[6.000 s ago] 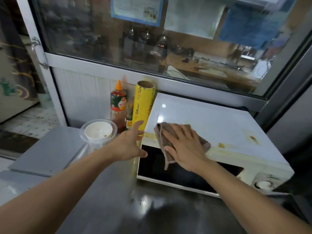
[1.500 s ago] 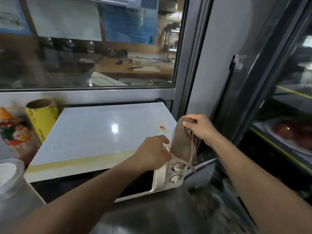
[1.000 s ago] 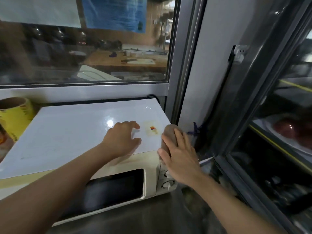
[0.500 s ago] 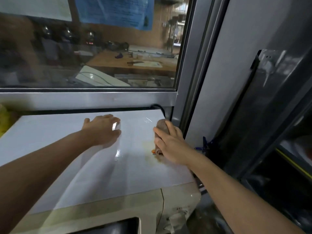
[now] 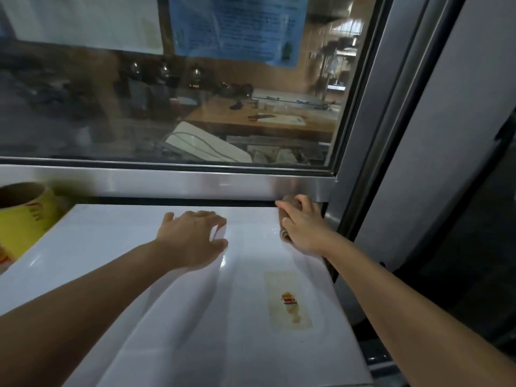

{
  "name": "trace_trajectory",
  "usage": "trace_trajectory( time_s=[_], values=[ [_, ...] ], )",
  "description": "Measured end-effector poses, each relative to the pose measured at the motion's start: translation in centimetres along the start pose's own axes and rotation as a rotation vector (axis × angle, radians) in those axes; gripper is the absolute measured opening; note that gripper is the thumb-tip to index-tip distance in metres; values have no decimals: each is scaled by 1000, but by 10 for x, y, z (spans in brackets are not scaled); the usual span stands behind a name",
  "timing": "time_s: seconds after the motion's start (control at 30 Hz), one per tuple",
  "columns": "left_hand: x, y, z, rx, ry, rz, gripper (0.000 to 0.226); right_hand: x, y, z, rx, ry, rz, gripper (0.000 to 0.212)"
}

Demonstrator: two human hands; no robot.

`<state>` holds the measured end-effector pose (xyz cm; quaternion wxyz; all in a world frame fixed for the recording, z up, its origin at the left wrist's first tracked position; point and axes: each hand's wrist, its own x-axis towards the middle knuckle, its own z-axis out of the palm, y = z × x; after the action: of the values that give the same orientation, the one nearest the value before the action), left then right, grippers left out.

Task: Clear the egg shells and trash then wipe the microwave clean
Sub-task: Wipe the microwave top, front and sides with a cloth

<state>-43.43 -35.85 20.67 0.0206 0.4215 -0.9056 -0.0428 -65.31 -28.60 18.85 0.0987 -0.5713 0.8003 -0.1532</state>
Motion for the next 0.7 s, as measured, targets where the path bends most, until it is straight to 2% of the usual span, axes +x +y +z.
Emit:
trace_trajectory(
  time_s=[0.17, 0.27, 0.47, 0.6, 0.7],
  values=[
    [-13, -16, -10, -140, -17, -7, 51, -7, -12, 2, -101, -10, -11, 60],
    [-33, -51, -17, -168, 24, -82, 49, -8, -39, 13, -203, 24, -126, 54],
    [-74, -118, -22, -37, 20, -154, 51, 9, -130, 49, -119, 24, -238, 38],
    [-86, -135, -20, -16, -54, -187, 47, 11, -161, 61, -118, -33, -271, 52],
    [-86, -137, -17, -20, -47, -180, 49, 4, -142, 48, -90, -73, -230, 58]
  ],
)
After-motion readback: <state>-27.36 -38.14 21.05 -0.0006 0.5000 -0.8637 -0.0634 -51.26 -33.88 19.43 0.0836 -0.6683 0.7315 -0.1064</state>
